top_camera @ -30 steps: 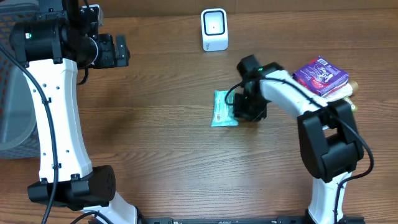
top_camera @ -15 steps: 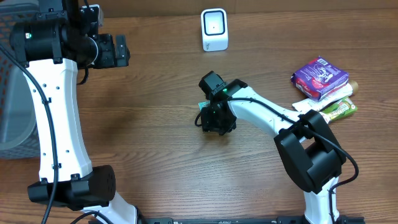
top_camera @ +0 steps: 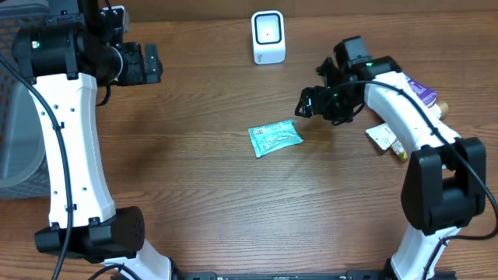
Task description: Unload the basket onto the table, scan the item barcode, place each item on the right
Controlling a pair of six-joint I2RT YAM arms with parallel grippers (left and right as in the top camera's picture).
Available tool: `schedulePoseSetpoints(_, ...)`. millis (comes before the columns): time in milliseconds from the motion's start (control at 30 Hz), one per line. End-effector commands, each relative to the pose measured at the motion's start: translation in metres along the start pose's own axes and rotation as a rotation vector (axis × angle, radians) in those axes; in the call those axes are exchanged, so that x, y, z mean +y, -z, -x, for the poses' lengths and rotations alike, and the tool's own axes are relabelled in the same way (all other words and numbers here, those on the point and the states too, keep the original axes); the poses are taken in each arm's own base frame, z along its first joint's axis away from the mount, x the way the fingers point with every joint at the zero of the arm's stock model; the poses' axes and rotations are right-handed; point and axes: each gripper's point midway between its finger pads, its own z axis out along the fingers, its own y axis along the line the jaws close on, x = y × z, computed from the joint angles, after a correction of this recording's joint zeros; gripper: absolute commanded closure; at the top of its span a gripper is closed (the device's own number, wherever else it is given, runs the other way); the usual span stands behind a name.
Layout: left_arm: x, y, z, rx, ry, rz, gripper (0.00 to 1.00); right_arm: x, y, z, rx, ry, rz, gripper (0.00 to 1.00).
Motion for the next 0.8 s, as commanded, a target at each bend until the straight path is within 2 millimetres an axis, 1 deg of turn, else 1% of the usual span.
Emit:
schedulePoseSetpoints(0, -0.002, -0.003, 0.001, 0.003, 0.002, -0.001, 0.00, 0.011, -0.030, -0.009, 0.083, 0.124, 0.148, 0.17)
schedulePoseSetpoints(67, -0.002, -0.003, 0.001, 0.004, 0.002, -0.002, 0.00, 0.012, -0.039, -0.011, 0.105, 0.110, 0.184, 0.18)
schedulePoseSetpoints(200, -0.002, -0.003, 0.001, 0.003, 0.002, -0.002, 0.01, 0.019, -0.048, -0.009, 0.106, 0.112, 0.250, 0.18)
schedulePoseSetpoints(333, -0.002, -0.003, 0.001, 0.004, 0.002, -0.001, 0.00, 0.024, -0.060, -0.012, 0.125, 0.106, 0.286, 0.23)
schedulePoseSetpoints(400, -0.002, -0.003, 0.001, 0.003, 0.002, -0.001, 0.00, 0.028, -0.067, -0.013, 0.132, 0.094, 0.307, 0.24)
schedulePoseSetpoints(633, -0.002, -0.003, 0.001, 0.004, 0.002, -0.001, 0.00, 0.029, -0.098, -0.023, 0.193, 0.015, 0.299, 0.37)
schedulePoseSetpoints(767, -0.002, -0.003, 0.001, 0.004, 0.002, -0.001, 0.00, 0.027, -0.109, -0.029, 0.225, -0.041, 0.291, 0.51)
